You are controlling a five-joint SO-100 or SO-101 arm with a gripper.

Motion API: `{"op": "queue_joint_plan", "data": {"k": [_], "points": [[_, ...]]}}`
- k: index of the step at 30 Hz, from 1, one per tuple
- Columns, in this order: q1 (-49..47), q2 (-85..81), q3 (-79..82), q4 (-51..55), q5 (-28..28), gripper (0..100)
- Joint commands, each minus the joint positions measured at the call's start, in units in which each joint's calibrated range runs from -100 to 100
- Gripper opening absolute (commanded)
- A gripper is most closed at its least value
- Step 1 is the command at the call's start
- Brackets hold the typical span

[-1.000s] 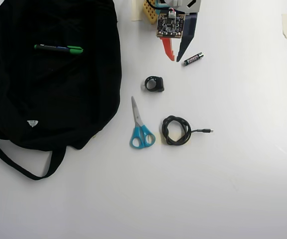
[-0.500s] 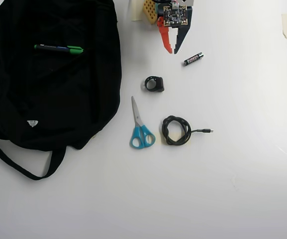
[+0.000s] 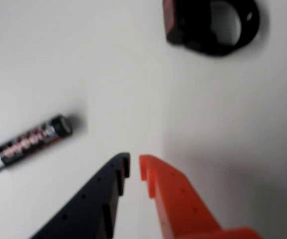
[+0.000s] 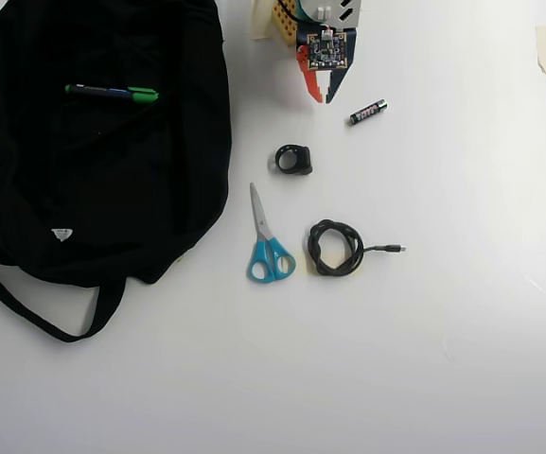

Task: Put the green marker into the black bag

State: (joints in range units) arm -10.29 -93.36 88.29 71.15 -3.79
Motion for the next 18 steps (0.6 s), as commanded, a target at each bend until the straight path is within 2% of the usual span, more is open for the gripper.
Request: {"op": "queue_joint_plan", "data": {"k": [1,18], "points": [[-1.16,-3.90,2.37,0.69,0.22,2],[-0.41,-5.98,11.00,-0.09,0.11,2]]}}
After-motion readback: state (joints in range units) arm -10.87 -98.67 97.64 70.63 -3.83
